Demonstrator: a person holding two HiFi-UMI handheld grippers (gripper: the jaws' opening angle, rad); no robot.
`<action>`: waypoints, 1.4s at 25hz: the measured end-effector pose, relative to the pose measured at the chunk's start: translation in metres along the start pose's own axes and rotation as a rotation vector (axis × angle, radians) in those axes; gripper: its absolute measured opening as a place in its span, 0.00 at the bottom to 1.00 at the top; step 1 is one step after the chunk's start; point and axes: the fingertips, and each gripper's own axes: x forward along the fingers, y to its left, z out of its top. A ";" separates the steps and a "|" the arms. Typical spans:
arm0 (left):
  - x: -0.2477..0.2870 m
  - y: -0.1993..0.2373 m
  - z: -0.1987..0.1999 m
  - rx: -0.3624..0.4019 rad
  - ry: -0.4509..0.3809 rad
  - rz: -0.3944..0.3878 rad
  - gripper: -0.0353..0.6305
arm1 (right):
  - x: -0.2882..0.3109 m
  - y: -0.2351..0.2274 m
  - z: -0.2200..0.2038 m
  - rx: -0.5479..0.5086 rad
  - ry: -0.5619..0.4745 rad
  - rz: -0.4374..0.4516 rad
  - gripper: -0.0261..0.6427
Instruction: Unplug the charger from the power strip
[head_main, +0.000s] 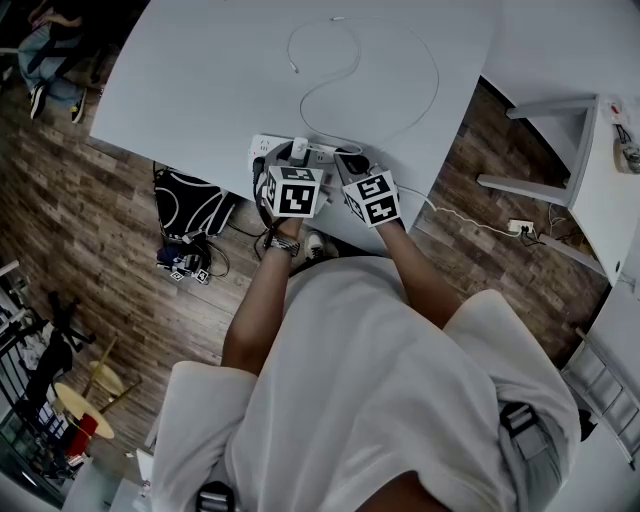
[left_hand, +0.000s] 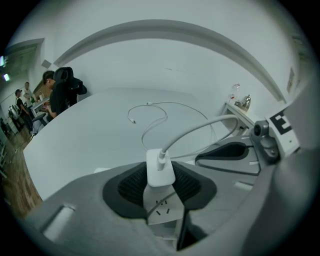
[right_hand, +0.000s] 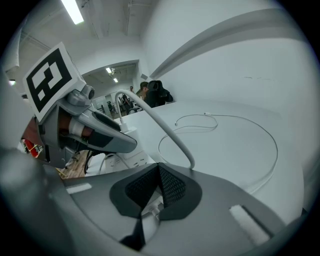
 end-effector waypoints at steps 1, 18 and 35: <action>0.000 0.000 0.000 -0.008 -0.003 -0.002 0.27 | 0.000 0.000 0.000 -0.001 -0.001 -0.001 0.04; -0.002 0.002 0.000 -0.040 0.018 -0.018 0.27 | 0.001 0.000 0.000 -0.006 0.004 -0.013 0.04; -0.003 0.000 -0.002 -0.016 0.022 0.003 0.27 | 0.000 0.000 -0.001 -0.006 0.003 -0.013 0.04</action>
